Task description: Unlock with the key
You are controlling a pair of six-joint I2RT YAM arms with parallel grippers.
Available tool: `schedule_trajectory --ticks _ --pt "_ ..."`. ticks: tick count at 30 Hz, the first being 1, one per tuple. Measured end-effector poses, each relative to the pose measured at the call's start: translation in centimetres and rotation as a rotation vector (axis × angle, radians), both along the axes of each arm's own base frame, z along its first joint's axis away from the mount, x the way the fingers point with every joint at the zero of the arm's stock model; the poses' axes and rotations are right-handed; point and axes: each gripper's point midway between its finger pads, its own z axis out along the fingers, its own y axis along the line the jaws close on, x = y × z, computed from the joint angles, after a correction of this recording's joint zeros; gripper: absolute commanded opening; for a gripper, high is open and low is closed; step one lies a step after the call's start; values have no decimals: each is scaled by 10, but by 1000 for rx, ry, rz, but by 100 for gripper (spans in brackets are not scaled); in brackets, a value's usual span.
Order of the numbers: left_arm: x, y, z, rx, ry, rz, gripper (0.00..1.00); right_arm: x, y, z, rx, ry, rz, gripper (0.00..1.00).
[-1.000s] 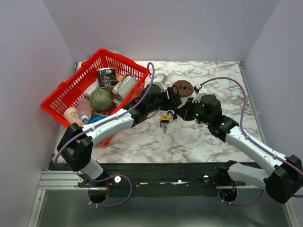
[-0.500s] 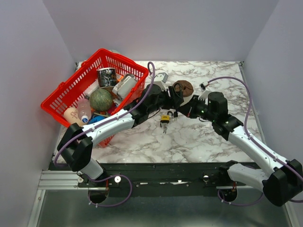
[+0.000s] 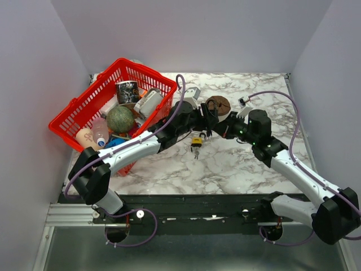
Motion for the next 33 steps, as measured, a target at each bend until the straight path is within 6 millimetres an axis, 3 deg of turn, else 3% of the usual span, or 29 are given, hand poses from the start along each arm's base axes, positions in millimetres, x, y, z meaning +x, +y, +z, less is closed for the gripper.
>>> schedule_trajectory --ticks 19,33 --pt "-1 1 -3 10 5 -3 0 1 1 -2 63 -40 -8 1" --pt "0 -3 5 -13 -39 -22 0 4 -2 6 81 -111 -2 1"
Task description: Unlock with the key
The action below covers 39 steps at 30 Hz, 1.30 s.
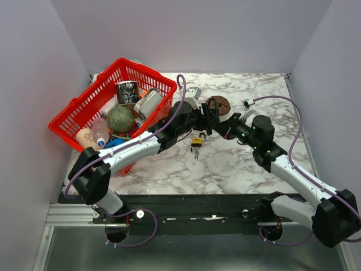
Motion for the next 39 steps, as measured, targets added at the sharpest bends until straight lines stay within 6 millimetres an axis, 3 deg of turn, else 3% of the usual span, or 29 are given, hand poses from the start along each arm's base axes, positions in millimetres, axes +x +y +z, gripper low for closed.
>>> schedule_trajectory --ticks 7,19,39 --pt "-3 -1 9 -29 -30 -19 0 -4 -1 9 27 -19 42 1" --pt "-23 -3 45 -117 -101 -105 0 -23 -5 40 101 -83 165 1" --pt "-38 -3 77 -197 -189 -177 0 -35 -4 71 155 -124 318 1"
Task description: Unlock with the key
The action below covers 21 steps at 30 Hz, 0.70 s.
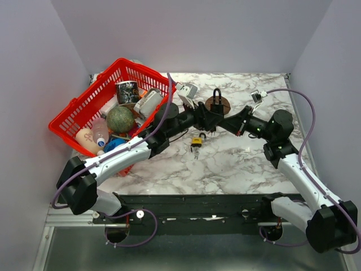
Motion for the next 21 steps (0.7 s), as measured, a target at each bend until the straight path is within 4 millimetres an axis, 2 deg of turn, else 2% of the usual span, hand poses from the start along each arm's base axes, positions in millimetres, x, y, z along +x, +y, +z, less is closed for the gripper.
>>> schedule_trajectory --ticks 8,13,15,16,17,19,20,21 --pt "-2 2 11 -18 -34 -3 0 -2 2 11 12 -27 51 1" --pt "-2 2 9 -12 -35 -2 0 -1 1 9 -5 -33 48 1" --pt "-2 3 6 -1 -31 -2 0 -2 1 6 -17 -35 46 4" --pt "-2 3 5 5 -27 -3 0 -2 0 4 -24 -33 43 7" --pt "-2 3 3 13 -23 -3 0 -2 0 3 -32 -29 40 19" --pt "-4 2 -1 28 -16 -7 0 -3 -2 -1 -49 -25 32 32" --pt "-6 2 -5 41 -11 -12 0 -3 -3 -3 -55 -24 24 44" --pt "-7 2 -8 53 -2 -15 0 -2 -4 -4 -64 -25 10 50"
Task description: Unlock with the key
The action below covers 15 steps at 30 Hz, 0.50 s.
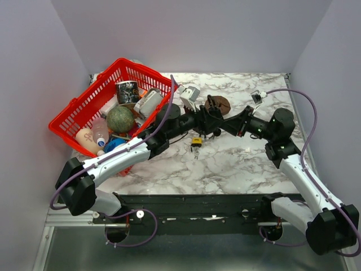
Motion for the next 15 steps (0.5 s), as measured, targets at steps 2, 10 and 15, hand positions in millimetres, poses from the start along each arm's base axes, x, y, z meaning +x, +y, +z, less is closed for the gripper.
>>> schedule_trajectory --ticks 2,10,15 --pt "-1 1 -6 20 18 -1 0 4 -6 -7 -30 -5 -46 62" --pt "-9 7 -44 132 121 -21 0 0 -26 -45 -134 23 -152 77" --pt "-19 11 -61 196 151 -66 0 -8 -36 -39 -164 -24 -199 81"
